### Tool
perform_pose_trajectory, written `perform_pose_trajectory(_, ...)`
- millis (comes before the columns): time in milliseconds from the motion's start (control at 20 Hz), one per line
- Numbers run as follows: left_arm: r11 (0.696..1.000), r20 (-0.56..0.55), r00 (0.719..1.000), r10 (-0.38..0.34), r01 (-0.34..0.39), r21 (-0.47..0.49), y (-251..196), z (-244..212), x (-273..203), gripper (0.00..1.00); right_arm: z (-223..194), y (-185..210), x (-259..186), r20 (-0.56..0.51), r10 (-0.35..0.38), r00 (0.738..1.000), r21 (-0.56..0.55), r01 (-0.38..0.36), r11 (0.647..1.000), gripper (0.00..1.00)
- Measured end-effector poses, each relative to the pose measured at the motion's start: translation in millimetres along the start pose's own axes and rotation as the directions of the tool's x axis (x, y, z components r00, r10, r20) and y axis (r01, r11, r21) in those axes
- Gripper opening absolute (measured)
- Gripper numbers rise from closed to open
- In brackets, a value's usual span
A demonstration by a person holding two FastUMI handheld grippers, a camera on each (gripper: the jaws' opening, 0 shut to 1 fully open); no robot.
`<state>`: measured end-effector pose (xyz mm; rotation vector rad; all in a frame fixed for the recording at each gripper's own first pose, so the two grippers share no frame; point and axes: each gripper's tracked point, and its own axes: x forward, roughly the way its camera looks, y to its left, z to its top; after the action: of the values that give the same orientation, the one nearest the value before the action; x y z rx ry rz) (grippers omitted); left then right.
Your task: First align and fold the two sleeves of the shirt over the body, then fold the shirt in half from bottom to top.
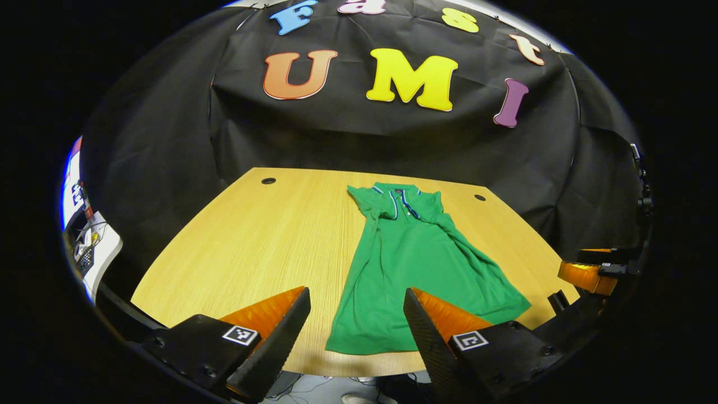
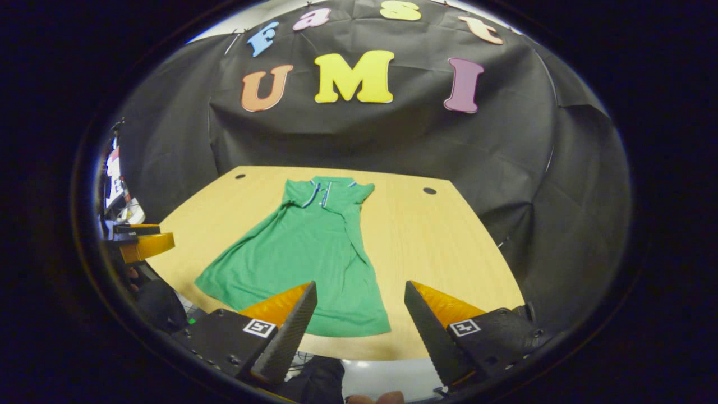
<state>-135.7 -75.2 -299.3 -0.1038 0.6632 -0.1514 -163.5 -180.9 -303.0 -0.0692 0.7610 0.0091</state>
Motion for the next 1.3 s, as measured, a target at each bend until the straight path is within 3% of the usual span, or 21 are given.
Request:
perform_pose_trajectory(250,1.0,-0.117,0.993,-0.017,0.014,-0.024,2.9,-43.7,30.4,1.0,-38.9,-3.0,37.1,-0.106,0.021,0.994,0.005,-0.021,1.0,0.98)
perform_pose_trajectory(550,1.0,-0.233,0.973,0.01,-0.016,-0.024,23.0,-89.9,61.9,1.0,-90.9,-16.7,84.5,-0.221,0.012,0.975,0.01,-0.01,1.0,0.97)
perform_pose_trajectory(900,1.0,-0.264,0.964,-0.009,0.003,-0.021,18.7,-106.4,69.4,1.0,-106.3,-19.6,106.0,-0.25,0.018,0.968,0.015,-0.014,1.0,0.96)
perform_pose_trajectory(1150,0.998,-0.264,0.963,0.047,-0.035,0.048,19.8,-109.2,72.3,1.0,-112.5,-14.3,103.3,-0.273,0.045,0.961,0.06,-0.03,0.998,0.94)
perform_pose_trajectory(1200,0.998,-0.271,0.961,0.048,-0.038,0.043,18.0,-110.1,71.4,1.0,-110.7,-14.5,103.8,-0.266,0.039,0.963,0.067,-0.022,0.998,0.84)
perform_pose_trajectory(1300,0.998,-0.278,0.96,0.047,-0.038,0.04,14.4,-116.9,66.7,0.8,-112.1,-10.6,105.4,-0.276,0.045,0.96,0.072,-0.026,0.997,0.64)
